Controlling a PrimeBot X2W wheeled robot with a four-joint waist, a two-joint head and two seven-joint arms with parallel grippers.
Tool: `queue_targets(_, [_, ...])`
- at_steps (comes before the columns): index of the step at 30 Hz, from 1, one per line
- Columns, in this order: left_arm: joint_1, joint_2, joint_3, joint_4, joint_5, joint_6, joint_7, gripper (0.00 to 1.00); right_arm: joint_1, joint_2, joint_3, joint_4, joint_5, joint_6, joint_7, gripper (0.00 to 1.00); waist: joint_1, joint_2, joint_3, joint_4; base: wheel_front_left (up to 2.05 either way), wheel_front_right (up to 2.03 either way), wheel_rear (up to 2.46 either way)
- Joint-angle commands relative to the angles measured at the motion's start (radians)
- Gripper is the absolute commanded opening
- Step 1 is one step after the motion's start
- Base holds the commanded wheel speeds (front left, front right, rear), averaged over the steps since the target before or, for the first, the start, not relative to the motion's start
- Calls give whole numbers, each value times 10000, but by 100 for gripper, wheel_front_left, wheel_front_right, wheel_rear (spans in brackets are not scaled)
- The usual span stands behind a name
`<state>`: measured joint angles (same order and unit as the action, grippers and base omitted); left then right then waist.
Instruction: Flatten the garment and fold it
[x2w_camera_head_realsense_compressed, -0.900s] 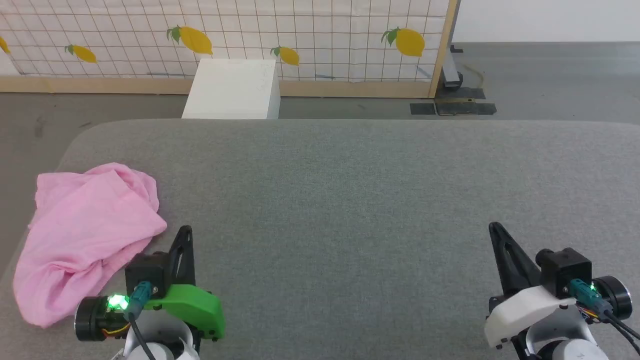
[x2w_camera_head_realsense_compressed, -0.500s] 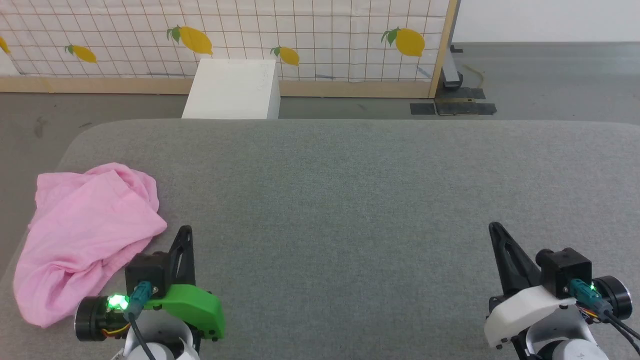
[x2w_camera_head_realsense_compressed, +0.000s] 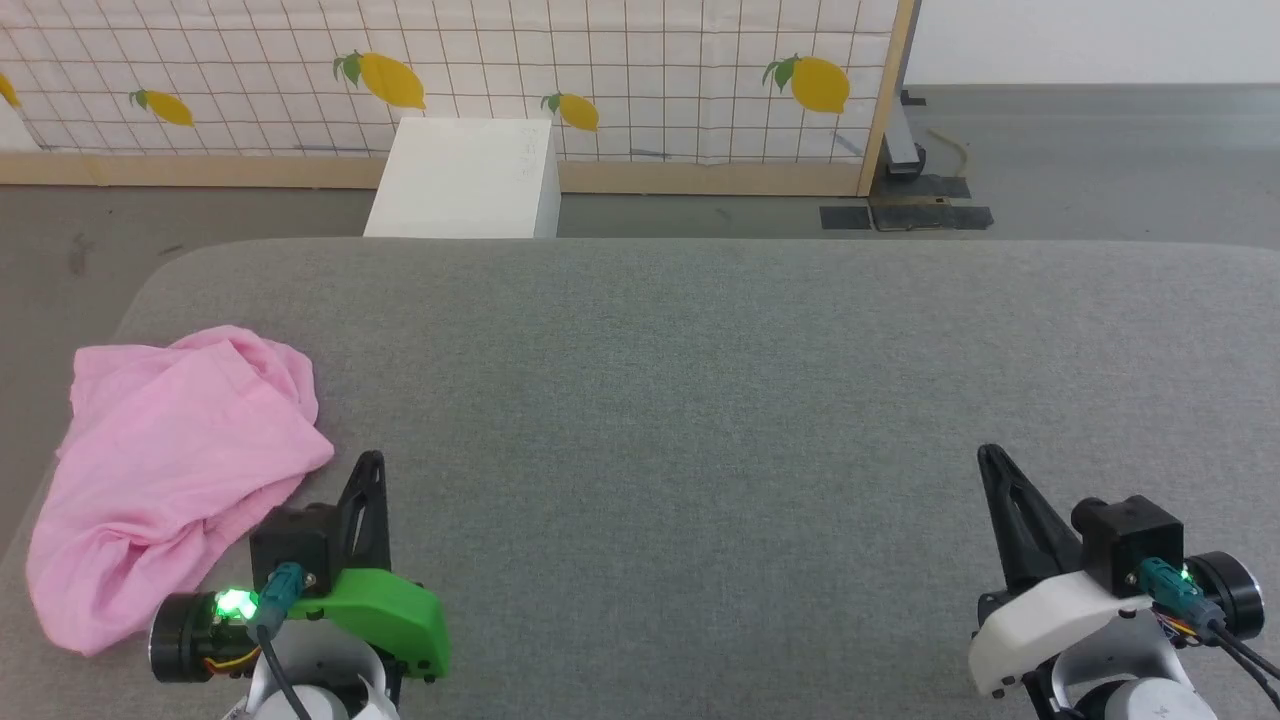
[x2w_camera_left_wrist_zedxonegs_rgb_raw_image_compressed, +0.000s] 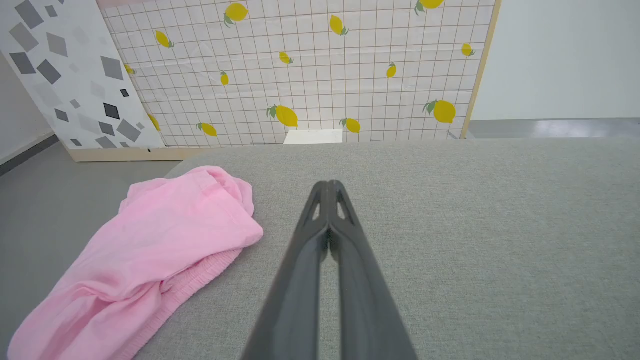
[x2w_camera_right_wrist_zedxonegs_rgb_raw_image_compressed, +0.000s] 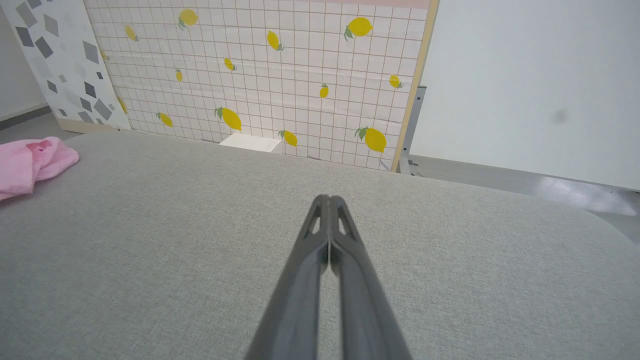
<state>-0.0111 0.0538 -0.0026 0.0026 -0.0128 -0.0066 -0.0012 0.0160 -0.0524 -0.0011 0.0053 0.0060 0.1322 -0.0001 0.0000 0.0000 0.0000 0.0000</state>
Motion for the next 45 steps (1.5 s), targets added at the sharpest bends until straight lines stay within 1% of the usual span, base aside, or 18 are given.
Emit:
queue_targets(1, [111,-36,26,-26,128,66,12,0,-160,22,11,-53,-60,-15,1,0,0,0,0,0,0,0,0])
queue_targets(3, [111,-36,26,-26,128,66,12,0,-160,22,11,-53,-60,-15,1,0,0,0,0,0,0,0,0])
queue_targets(4, [0,0,-3,0,-1,0,-1,100,-1,0,-2,0,1,0,-1,100,0,0,0,0,0,0,0])
queue_targets(15, [-107,-1,-178,177,-157,81,-155,100,-55,-2,-53,71,11,-1,-126,100,0,0,9,39,0,0,0])
queue_targets(24, [-246,0,-315,405,-288,196,-352,100,-102,0,-76,156,31,-2,-275,100,0,0,18,295,0,0,0])
queue_targets(35, [-344,53,-378,622,-463,361,-582,100,-151,2,-72,237,56,-3,-456,100,0,0,17,915,0,0,0])
queue_targets(45, [-388,138,-421,782,-617,524,-792,100,-180,4,18,330,113,-5,-582,100,0,0,-6,1649,0,0,0])
